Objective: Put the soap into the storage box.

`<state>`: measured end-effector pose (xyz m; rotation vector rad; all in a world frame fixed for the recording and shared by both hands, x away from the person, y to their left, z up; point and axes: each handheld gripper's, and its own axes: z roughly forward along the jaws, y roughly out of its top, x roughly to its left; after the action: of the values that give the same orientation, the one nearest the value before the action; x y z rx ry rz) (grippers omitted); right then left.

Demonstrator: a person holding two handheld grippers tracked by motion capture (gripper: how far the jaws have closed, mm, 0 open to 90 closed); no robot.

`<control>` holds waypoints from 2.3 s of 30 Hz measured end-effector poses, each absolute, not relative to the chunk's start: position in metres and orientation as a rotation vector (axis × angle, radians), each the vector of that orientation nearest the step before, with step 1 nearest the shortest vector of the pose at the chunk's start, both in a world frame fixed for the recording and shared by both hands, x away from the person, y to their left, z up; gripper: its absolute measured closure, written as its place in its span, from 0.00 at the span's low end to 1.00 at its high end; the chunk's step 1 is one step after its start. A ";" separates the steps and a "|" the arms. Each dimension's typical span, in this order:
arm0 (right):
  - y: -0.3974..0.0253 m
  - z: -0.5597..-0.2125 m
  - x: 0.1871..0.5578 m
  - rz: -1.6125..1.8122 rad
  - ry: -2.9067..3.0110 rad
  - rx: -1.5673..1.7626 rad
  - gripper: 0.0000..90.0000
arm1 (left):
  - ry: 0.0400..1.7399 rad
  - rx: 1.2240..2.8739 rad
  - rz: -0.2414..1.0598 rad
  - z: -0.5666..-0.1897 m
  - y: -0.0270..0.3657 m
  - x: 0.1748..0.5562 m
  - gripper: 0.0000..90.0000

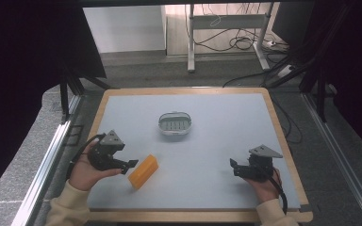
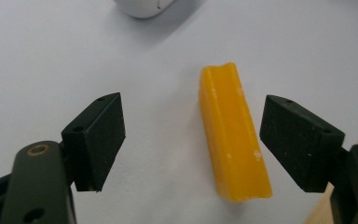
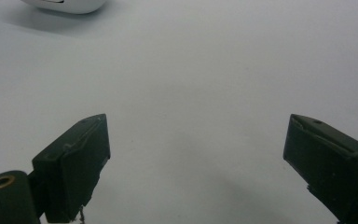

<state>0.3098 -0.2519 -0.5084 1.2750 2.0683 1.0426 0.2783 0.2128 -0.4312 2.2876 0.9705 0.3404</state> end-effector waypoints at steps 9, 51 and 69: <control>-0.252 -0.508 0.310 1.043 2.068 1.277 0.08 | 0.969 2.326 0.320 -0.434 0.199 0.282 0.25; -0.250 -0.512 0.311 0.985 2.075 1.254 0.09 | 1.224 2.514 0.184 -0.484 0.147 0.308 0.44; -0.250 -0.510 0.309 0.974 2.046 1.236 0.10 | 1.213 2.553 0.141 -0.492 0.140 0.312 0.69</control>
<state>0.3094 -0.2498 -0.5099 1.2356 2.0465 0.9736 0.3119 0.1401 -0.4916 2.5534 1.2133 0.1408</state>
